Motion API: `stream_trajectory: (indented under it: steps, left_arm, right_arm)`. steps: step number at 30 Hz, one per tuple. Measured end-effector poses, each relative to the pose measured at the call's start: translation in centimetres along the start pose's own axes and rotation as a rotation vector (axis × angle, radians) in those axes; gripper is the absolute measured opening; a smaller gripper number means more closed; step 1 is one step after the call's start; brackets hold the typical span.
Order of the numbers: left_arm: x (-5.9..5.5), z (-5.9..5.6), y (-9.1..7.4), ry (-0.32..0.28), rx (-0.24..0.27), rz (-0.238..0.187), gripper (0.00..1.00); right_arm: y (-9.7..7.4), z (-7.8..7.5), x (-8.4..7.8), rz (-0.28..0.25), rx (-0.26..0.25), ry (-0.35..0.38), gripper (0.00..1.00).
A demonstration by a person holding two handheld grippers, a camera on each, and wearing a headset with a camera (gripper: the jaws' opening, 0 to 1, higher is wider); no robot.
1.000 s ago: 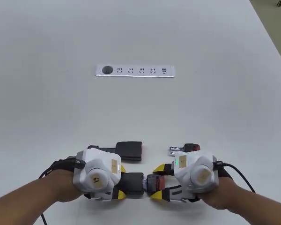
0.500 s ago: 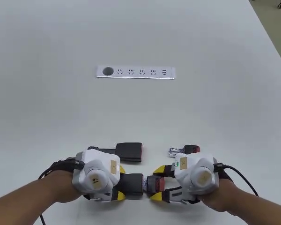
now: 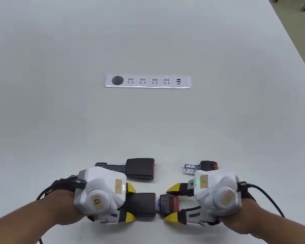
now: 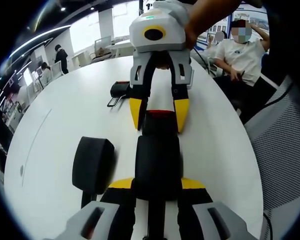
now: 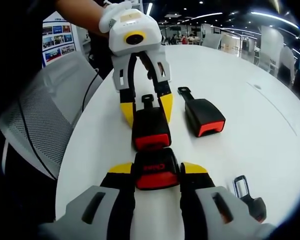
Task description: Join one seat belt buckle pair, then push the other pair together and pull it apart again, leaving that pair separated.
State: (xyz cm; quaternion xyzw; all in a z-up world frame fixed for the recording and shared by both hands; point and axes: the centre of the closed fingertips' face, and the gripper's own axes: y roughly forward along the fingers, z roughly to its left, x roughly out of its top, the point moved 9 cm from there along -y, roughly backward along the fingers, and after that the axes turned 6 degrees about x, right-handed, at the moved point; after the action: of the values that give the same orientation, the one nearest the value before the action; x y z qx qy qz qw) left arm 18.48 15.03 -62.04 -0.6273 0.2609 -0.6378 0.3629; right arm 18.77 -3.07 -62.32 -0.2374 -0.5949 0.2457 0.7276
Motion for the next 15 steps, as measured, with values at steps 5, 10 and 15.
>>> stream_trajectory:
  steps: [5,10,15]
  left_arm:
    - [-0.34,0.21,0.05,-0.001,-0.004,-0.022,0.32]
    - [-0.40,0.34,0.02,0.001,-0.013,-0.034,0.32]
    - [-0.35,0.41,-0.01,-0.004,-0.019,-0.046,0.32]
  right_arm:
    - [-0.06,-0.07,-0.35,-0.035,0.000,0.003,0.32]
    - [-0.06,-0.13,-0.65,-0.059,-0.002,-0.001,0.32]
    - [-0.11,-0.24,-0.87,-0.080,0.001,0.005,0.31]
